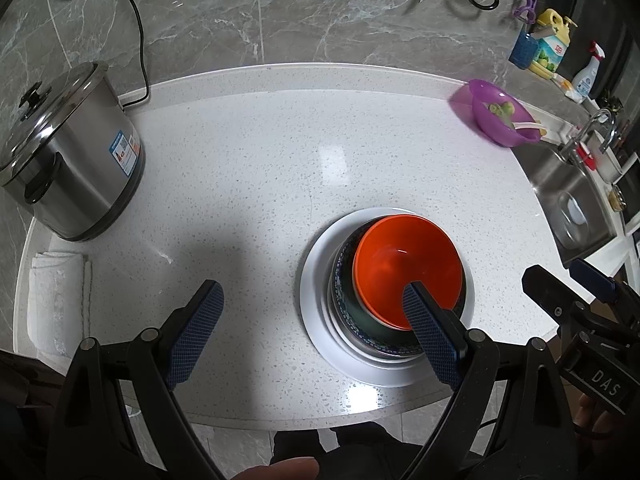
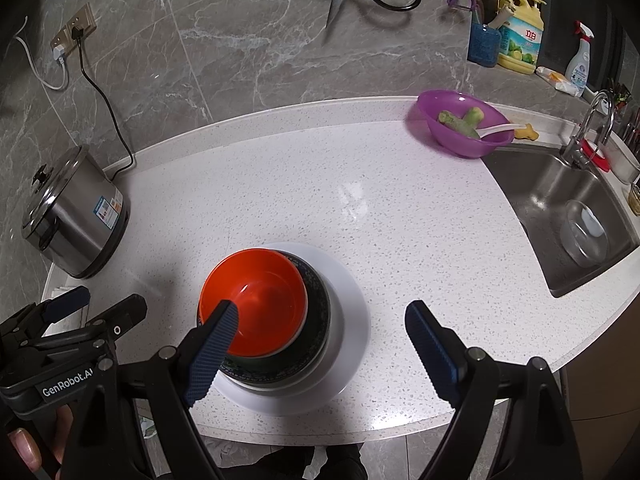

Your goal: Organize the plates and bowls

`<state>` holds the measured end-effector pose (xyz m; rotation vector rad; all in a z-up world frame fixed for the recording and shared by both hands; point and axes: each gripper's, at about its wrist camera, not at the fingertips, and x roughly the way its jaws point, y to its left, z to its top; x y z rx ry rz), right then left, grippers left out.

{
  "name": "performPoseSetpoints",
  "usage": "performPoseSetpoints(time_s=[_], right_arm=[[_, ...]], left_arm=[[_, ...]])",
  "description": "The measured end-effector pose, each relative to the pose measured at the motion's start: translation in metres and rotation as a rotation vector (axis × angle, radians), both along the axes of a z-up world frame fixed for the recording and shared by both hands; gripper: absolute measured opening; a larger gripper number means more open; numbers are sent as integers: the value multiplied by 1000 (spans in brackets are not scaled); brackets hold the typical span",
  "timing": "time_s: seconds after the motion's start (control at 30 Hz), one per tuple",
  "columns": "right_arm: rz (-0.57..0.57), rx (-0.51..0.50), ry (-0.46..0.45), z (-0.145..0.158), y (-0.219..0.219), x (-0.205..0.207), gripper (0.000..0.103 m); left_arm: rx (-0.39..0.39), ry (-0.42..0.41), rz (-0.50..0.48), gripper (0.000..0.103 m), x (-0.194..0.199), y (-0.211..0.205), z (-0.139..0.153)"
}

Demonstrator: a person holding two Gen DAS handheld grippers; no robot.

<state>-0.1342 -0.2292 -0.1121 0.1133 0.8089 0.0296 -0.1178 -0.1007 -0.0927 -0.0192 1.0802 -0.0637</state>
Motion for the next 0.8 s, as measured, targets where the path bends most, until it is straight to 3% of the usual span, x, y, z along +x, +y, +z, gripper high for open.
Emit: performPoseSetpoints(time_s=[0.8], right_arm=[[4,0,4,-1,1,2,87]], left_arm=[[-1,2,6,91,-1,0,0]])
